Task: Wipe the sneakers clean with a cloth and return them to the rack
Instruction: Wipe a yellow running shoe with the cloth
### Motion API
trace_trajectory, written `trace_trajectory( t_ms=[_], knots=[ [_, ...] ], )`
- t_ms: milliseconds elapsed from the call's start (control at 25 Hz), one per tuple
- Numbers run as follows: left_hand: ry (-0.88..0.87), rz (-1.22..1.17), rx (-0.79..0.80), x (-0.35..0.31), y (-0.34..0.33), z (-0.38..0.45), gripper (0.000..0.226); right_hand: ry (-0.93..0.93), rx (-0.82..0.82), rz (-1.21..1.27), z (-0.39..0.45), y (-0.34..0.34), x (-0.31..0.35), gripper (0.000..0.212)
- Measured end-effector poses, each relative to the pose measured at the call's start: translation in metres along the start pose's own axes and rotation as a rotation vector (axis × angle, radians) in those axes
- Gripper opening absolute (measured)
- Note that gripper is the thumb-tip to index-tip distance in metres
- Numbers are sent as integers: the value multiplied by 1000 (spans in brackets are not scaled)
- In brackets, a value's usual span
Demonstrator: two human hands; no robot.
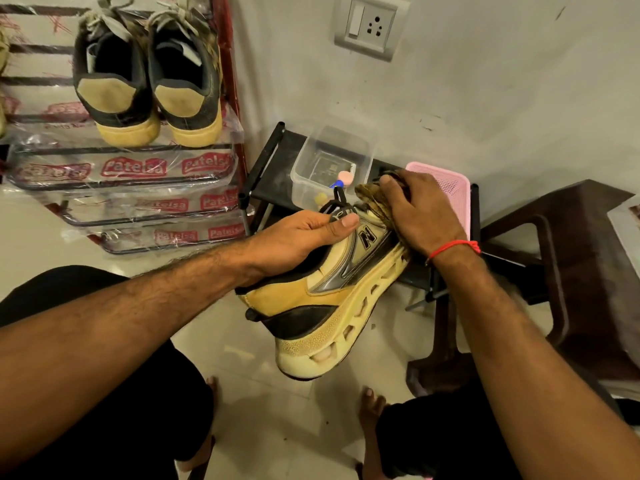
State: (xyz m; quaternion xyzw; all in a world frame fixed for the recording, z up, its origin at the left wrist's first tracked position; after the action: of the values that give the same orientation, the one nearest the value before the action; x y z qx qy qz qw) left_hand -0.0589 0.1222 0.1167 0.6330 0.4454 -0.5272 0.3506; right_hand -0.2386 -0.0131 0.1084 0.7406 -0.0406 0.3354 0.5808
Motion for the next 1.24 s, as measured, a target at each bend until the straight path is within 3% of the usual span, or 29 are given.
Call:
trace_trajectory(
  t_ms=[280,480,680,880,1080,1160,1240],
  knots=[
    [-11,87,-30,1,4,-5,38,114,52,152,-6,-19,13,58],
    [-18,101,-100,5,8,-1,56,250,17,90,-13,-23,26,49],
    [-21,74,-143,2,10,3,45,282,-183,46,-15,-19,27,39],
    [10,51,-260,4,19,5,70,357,-304,131,-28,-28,44,32],
    [-46,-187,-452,3,44,3,55,526,-310,108,-70,-43,87,25],
    [-80,-277,-478,3,47,3,55,555,-277,4,-84,-56,95,31],
    [-105,-311,-506,2,43,4,49,502,-238,-51,-82,-57,94,55]
  ],
)
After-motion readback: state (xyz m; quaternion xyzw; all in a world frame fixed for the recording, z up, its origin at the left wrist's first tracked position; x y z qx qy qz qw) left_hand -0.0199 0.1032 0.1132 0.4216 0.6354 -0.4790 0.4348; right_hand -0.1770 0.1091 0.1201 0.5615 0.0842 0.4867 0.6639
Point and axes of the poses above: each hand's wrist, its own z-axis towards the middle knuckle, its own y-axis out of the back of the hand, x = y × z, the point moved 1 cm from there along z, towards the middle knuckle, and after that the axes turned 8 degrees about x, right-handed, at the moved point
